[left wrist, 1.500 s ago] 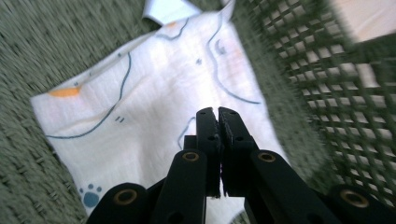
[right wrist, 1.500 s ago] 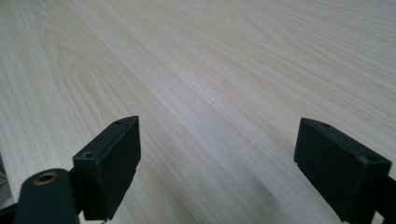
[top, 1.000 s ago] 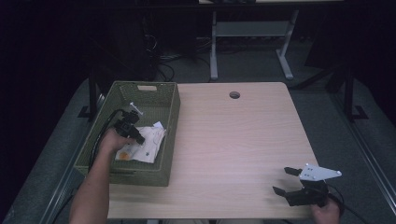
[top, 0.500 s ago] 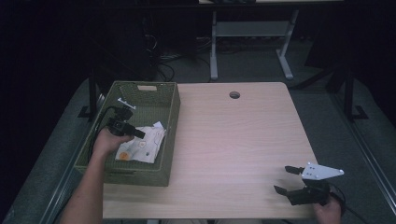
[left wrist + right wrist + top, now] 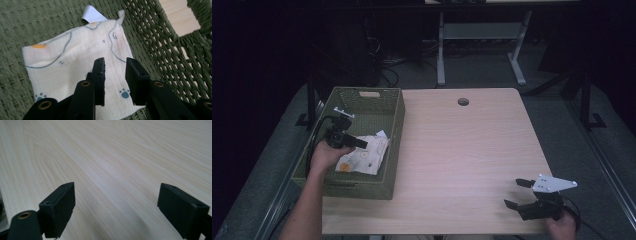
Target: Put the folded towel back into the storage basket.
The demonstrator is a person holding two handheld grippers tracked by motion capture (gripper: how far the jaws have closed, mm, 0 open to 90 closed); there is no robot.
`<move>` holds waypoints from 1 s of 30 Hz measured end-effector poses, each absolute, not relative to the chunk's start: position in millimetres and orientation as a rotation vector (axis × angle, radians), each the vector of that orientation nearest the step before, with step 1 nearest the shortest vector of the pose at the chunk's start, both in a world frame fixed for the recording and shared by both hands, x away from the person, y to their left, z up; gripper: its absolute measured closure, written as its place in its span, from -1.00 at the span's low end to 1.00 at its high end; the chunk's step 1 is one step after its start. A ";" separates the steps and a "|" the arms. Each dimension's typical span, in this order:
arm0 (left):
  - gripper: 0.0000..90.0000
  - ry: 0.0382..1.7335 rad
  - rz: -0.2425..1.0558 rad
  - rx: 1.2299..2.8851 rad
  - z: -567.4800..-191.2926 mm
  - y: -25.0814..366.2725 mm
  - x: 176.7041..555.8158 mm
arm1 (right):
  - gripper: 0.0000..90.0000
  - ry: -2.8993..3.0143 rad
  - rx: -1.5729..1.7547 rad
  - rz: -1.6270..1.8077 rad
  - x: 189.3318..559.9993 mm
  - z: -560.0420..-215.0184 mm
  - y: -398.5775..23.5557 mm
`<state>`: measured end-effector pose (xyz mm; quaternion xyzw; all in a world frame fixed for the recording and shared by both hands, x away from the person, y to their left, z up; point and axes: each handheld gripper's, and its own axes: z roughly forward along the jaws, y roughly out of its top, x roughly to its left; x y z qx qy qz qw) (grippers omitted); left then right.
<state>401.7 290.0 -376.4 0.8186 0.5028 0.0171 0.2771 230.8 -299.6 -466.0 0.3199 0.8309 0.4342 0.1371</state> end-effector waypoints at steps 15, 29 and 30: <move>0.47 1.258 0.011 2.056 -362.6 290.5 383.0 | -0.69 2.383 0.963 1.261 231.8 -468.4 -298.2; 0.35 1.212 0.046 2.019 -350.2 283.0 367.7 | -0.69 2.384 0.954 1.273 230.7 -468.1 -296.3; 0.34 1.211 0.044 2.019 -349.5 283.1 367.1 | -0.69 2.387 0.951 1.272 230.8 -468.1 -295.8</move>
